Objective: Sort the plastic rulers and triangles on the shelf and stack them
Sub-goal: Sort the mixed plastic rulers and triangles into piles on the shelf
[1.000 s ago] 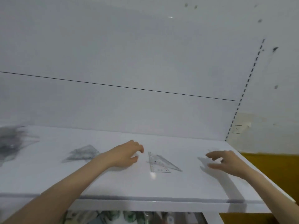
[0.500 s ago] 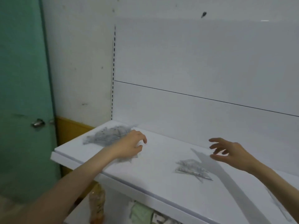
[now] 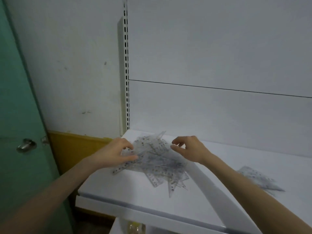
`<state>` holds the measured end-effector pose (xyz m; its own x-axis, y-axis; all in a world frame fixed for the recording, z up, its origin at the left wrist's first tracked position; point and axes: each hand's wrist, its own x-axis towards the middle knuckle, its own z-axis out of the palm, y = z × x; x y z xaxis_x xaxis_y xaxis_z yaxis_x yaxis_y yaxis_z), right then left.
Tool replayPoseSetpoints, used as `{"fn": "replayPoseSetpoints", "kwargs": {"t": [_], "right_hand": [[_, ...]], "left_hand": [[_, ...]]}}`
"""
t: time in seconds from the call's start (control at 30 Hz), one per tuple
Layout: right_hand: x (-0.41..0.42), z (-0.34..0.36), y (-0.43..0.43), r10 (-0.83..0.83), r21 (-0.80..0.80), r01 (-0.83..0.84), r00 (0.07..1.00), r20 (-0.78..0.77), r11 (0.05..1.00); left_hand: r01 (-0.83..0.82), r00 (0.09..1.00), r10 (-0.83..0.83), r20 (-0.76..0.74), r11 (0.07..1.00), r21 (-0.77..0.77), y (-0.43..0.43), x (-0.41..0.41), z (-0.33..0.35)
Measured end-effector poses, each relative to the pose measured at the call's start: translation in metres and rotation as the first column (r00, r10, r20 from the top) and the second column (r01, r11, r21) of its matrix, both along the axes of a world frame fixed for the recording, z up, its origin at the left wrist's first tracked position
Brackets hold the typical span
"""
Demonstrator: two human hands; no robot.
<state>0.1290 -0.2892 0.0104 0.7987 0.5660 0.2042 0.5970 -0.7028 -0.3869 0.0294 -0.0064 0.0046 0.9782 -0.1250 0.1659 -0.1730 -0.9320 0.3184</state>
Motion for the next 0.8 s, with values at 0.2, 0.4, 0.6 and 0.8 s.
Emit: {"fn": "replayPoseSetpoints", "kwargs": {"t": [0.2,0.4,0.6,0.8], "right_hand": [[-0.001,-0.003,0.023,-0.067,-0.149,0.049,0.99,-0.121,0.988],[0.002,-0.001,0.019,-0.096,0.089,0.113,0.978,-0.185,0.99],[-0.002,0.003,0.008,-0.109,0.294,0.21,0.939,-0.327,0.933],[-0.01,0.0,-0.002,-0.006,0.511,0.273,0.886,-0.464,0.815]], "left_hand": [[0.099,0.989,-0.114,-0.094,0.984,-0.148,0.011,0.006,-0.011],[-0.003,0.999,-0.013,-0.045,0.936,-0.351,0.013,0.01,-0.02],[-0.004,0.999,0.019,0.039,0.934,-0.358,0.008,0.006,-0.022],[-0.058,0.996,0.083,0.039,0.901,-0.43,0.004,-0.004,-0.022]]}}
